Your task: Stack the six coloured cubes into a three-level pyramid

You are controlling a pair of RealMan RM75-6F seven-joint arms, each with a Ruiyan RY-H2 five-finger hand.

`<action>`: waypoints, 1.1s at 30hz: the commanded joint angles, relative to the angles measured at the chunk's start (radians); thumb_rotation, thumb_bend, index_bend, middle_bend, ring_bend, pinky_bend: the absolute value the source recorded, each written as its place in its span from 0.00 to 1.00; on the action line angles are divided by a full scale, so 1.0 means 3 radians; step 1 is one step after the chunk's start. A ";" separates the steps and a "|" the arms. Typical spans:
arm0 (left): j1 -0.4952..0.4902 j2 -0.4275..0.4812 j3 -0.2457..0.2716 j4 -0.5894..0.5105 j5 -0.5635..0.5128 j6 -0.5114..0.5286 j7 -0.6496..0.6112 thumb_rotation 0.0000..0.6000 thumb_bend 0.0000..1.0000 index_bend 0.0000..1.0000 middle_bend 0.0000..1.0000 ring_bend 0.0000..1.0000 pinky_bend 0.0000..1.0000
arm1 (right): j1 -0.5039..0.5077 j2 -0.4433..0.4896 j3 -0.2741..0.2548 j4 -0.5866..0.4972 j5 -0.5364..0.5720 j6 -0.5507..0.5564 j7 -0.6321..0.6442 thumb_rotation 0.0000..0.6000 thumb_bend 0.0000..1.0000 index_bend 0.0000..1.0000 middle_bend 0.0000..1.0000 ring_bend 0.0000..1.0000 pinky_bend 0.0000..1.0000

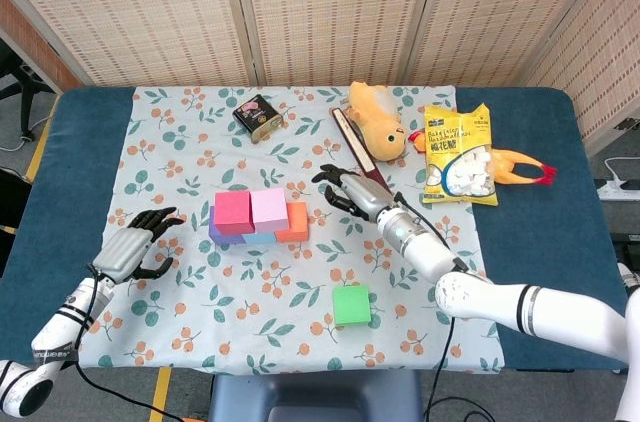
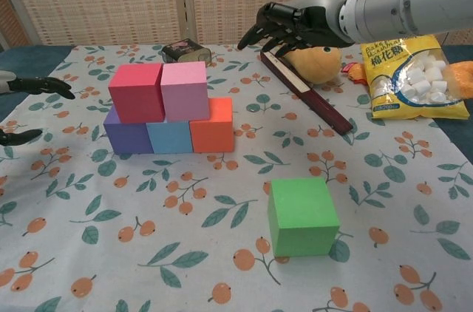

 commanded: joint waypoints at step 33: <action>-0.0168 -0.0087 0.0047 0.0002 0.0031 -0.0051 0.0062 0.83 0.44 0.10 0.00 0.00 0.00 | 0.0583 -0.0352 -0.0512 0.0494 -0.0162 -0.0064 0.0340 0.00 0.73 0.21 0.00 0.00 0.00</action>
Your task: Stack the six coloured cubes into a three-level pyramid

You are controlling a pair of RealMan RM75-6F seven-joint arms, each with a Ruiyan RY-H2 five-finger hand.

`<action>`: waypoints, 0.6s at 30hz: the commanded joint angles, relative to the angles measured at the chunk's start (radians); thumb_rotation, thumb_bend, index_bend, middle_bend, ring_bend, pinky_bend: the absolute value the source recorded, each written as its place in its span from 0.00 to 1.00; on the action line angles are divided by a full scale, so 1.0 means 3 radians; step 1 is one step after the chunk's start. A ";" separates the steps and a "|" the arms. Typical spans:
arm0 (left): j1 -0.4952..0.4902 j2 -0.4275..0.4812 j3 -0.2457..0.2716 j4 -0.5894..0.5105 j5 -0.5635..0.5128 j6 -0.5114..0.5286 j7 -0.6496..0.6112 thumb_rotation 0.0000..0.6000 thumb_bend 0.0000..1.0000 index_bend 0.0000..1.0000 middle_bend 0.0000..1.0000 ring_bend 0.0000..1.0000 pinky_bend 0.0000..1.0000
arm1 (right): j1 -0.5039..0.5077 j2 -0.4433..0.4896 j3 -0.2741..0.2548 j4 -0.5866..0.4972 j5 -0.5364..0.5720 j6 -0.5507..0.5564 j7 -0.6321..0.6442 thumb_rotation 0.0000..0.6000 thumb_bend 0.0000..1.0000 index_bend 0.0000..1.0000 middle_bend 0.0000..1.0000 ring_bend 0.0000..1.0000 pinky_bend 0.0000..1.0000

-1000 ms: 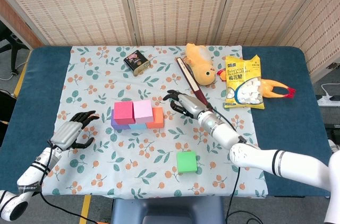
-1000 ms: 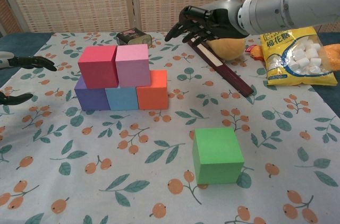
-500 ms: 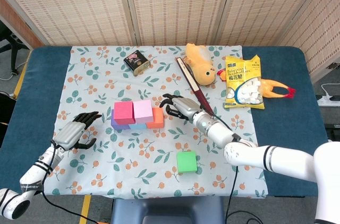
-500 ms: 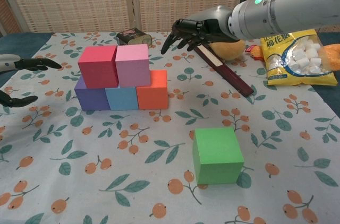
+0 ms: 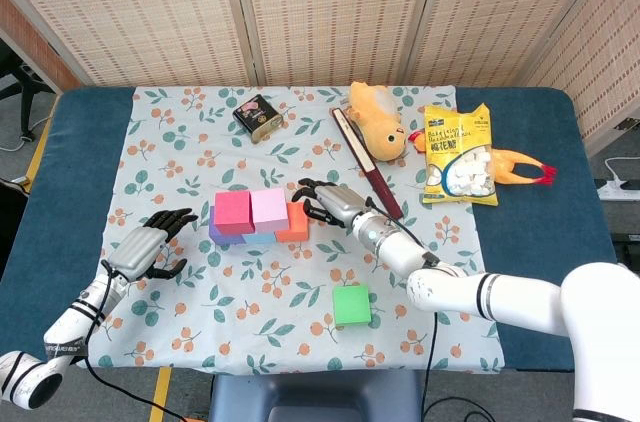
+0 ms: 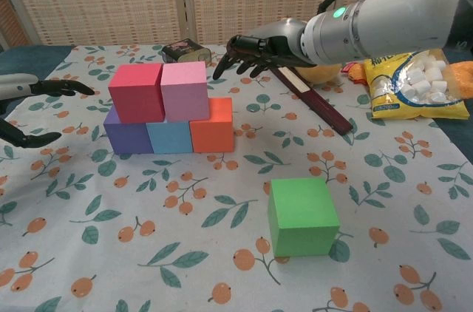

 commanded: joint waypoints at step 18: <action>-0.0106 -0.0068 -0.0019 -0.0045 -0.0010 -0.0031 0.0139 0.83 0.44 0.11 0.00 0.00 0.00 | 0.0096 -0.0084 -0.0074 0.0073 0.0044 0.0041 0.0071 0.00 0.74 0.20 0.00 0.00 0.00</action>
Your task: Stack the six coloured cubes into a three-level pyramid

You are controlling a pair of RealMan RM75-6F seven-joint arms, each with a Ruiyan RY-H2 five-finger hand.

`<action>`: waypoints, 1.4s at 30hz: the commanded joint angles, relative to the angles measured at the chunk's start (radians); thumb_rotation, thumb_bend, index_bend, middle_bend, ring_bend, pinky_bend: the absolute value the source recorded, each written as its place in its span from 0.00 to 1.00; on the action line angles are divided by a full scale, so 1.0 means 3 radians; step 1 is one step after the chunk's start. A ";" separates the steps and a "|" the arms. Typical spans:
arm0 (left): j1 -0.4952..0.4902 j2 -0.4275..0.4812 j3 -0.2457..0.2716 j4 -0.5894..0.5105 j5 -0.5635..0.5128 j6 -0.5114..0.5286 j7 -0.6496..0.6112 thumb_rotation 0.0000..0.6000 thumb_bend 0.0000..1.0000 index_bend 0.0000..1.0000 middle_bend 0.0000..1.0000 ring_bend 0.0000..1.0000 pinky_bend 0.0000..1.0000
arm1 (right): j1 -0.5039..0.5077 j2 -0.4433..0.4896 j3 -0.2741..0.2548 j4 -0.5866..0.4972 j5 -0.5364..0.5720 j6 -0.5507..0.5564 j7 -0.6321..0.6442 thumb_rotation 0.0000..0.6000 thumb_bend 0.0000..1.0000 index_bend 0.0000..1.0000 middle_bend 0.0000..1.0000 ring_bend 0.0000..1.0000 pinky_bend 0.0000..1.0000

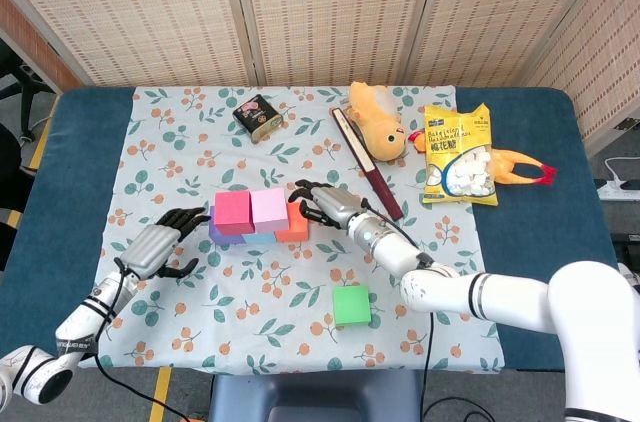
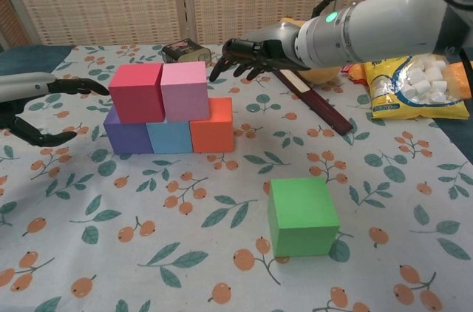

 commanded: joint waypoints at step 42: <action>-0.0156 -0.0017 -0.0004 -0.0025 -0.0041 -0.0091 0.0201 0.83 0.44 0.11 0.00 0.00 0.00 | 0.0055 -0.0058 -0.0036 0.0024 0.0028 0.0051 0.0035 0.00 0.75 0.19 0.00 0.00 0.00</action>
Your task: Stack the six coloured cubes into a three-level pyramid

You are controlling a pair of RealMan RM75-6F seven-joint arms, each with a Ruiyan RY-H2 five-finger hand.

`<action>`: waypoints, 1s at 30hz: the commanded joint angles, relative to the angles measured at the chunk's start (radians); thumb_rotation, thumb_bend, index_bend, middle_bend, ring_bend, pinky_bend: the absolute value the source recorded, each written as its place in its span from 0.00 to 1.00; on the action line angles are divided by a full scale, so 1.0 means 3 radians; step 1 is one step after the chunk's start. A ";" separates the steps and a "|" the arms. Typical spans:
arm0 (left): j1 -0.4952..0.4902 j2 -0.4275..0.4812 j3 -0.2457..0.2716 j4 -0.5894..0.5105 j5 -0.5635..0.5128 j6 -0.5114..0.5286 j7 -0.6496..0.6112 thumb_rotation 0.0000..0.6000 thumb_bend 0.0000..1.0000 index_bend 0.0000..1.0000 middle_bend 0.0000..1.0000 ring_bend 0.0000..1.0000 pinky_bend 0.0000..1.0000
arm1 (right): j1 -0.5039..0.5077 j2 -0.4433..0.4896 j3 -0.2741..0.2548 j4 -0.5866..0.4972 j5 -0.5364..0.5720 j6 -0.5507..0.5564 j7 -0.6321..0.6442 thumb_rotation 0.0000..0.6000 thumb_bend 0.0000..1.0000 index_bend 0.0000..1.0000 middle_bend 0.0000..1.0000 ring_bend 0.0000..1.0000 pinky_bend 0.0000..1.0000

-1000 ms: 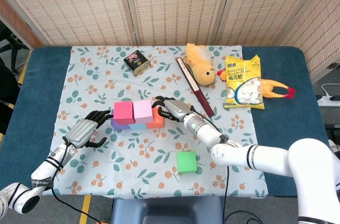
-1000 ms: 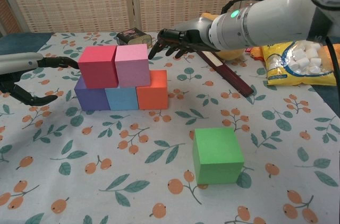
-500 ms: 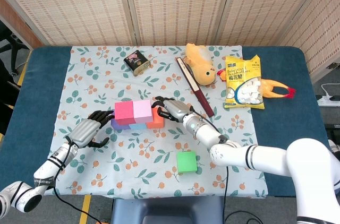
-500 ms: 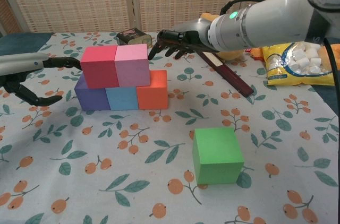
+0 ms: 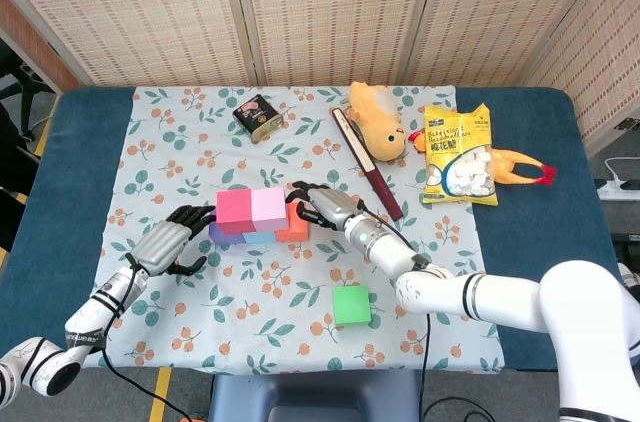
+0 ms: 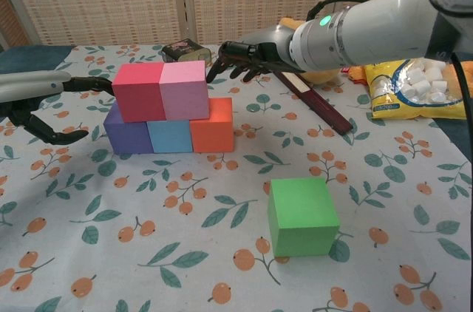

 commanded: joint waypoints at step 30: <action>-0.0010 -0.0006 0.0025 0.0004 -0.0037 0.0009 0.0073 0.83 0.44 0.12 0.00 0.00 0.00 | 0.0005 0.0004 -0.0047 -0.0033 0.0058 0.0064 -0.0060 0.00 0.75 0.18 0.00 0.00 0.00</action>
